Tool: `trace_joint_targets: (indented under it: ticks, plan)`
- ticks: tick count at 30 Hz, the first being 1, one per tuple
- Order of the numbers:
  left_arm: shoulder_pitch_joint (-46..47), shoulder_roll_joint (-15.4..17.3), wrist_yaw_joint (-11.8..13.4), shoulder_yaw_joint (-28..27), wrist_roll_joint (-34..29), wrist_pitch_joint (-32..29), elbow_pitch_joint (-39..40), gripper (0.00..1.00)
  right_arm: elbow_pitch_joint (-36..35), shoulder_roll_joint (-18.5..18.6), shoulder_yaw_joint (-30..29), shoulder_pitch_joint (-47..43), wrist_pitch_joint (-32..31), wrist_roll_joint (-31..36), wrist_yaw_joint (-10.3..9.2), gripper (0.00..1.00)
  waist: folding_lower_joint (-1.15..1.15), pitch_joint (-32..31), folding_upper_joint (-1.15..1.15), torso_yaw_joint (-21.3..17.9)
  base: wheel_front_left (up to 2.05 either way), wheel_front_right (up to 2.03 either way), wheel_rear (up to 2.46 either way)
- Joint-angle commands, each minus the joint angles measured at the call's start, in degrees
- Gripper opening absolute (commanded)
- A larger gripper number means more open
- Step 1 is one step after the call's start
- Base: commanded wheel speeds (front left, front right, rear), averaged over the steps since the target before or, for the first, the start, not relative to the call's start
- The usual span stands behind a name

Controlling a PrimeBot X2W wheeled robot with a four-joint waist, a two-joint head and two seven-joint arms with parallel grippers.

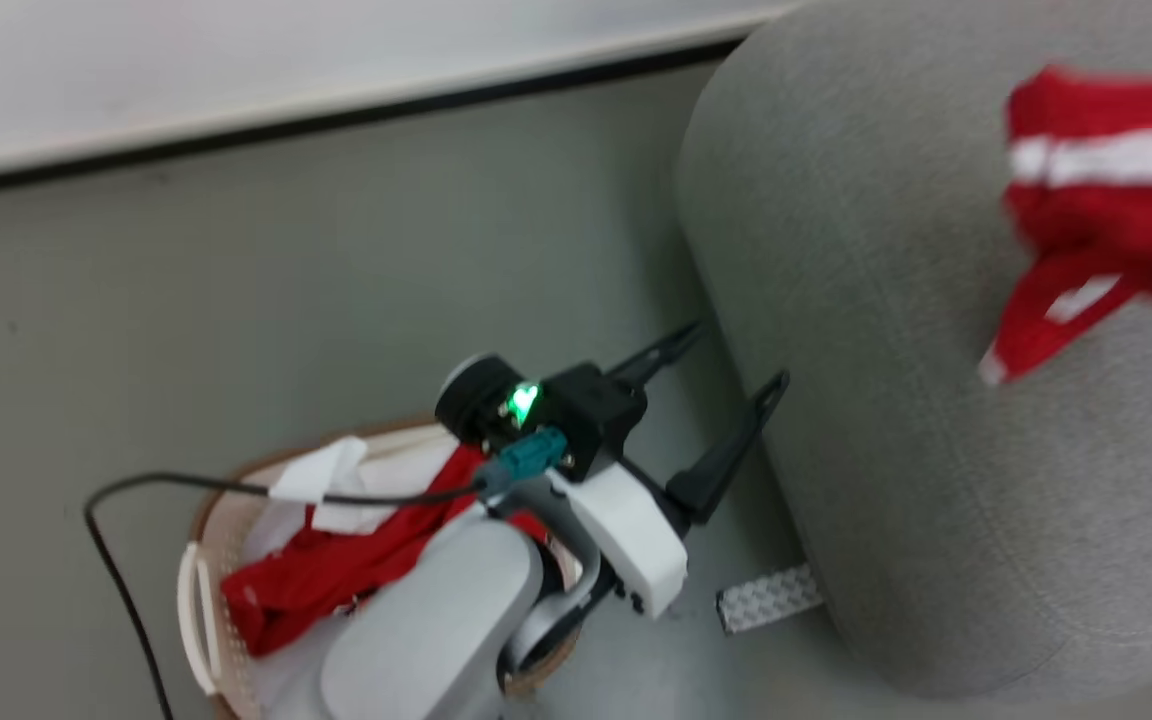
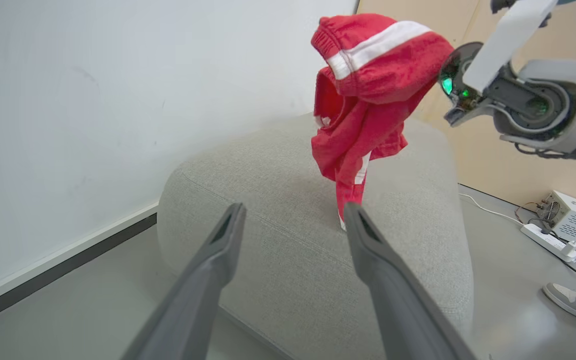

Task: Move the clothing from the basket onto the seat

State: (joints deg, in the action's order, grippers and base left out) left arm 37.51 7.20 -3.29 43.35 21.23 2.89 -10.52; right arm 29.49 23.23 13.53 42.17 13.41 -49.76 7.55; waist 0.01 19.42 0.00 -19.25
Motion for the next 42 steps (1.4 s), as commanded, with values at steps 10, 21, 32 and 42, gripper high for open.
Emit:
trace_joint_targets:
  ticks: [10, 21, 32, 42]
  plan:
    - [10.56, 0.03, 0.22, -2.32, -2.38, 0.24, 2.17, 1.00, 25.31, 4.29, -21.13, 27.27, 1.43, 18.65, -0.12, 0.00, -0.01, 19.47, 0.00, 9.13, 0.00, 0.00, 0.00]
    - [9.95, 1.66, 0.77, -2.93, -2.09, 2.42, -0.70, 1.00, 32.24, -1.94, -37.55, 23.60, 1.81, 35.87, -0.12, 1.00, -0.01, 19.62, 0.00, 9.05, 0.00, 0.00, 0.00]
    - [0.65, 4.35, 2.59, -4.56, 1.42, 6.04, -3.80, 1.00, 19.15, -9.15, -27.81, 6.72, 1.74, 34.30, -0.12, 1.00, -0.01, 6.90, 0.00, 6.32, 0.00, 0.00, 0.00]
    - [-10.69, 4.43, 6.07, -7.35, 4.80, 11.27, -7.00, 1.00, 0.76, -11.95, -20.97, -12.78, 1.72, 33.38, -0.12, 1.00, -0.01, -6.61, 0.00, 9.70, 0.00, 0.00, 0.00]
